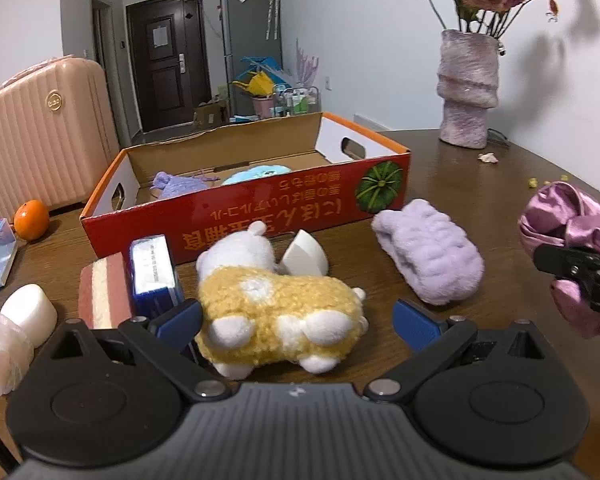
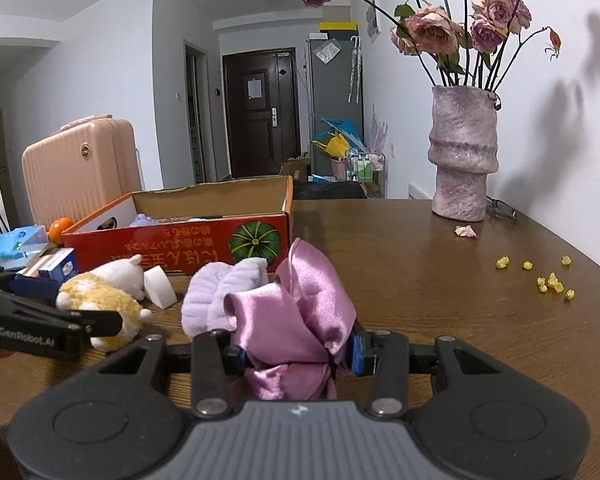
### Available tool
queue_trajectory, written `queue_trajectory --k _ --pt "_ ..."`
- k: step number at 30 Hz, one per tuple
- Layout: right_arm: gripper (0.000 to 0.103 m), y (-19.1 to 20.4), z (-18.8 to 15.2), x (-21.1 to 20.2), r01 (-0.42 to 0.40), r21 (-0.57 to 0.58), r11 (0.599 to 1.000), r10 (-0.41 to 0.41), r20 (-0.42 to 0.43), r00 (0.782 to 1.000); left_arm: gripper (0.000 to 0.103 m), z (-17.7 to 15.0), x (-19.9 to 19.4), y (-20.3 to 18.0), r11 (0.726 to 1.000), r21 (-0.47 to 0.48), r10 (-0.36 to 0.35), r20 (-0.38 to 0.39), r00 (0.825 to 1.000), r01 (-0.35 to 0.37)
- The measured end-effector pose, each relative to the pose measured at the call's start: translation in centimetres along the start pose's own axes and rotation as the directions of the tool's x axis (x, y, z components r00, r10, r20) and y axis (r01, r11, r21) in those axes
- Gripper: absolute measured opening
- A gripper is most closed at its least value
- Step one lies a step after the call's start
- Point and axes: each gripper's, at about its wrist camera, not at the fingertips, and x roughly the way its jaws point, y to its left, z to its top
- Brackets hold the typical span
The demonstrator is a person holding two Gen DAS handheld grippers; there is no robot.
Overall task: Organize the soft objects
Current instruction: 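Lift the pink scrunchie with the right tool and carry it toward the box, then grasp the yellow fluffy plush with the left tool while the right tool holds the scrunchie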
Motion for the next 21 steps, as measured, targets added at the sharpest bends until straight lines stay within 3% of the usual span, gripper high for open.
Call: queue_trajectory --k 14,21 --pt "0.043 -0.6 -0.2 3.0 0.065 -0.002 0.998 -0.065 -0.037 0.997 0.103 0.7 1.3 1.6 0.998 -0.062 -0.01 -0.011 1.0 0.009" --pt "0.043 -0.8 -0.1 3.3 0.058 0.004 0.998 -0.058 -0.047 0.997 0.103 1.0 2.3 1.4 0.999 -0.04 0.005 -0.026 1.0 -0.006"
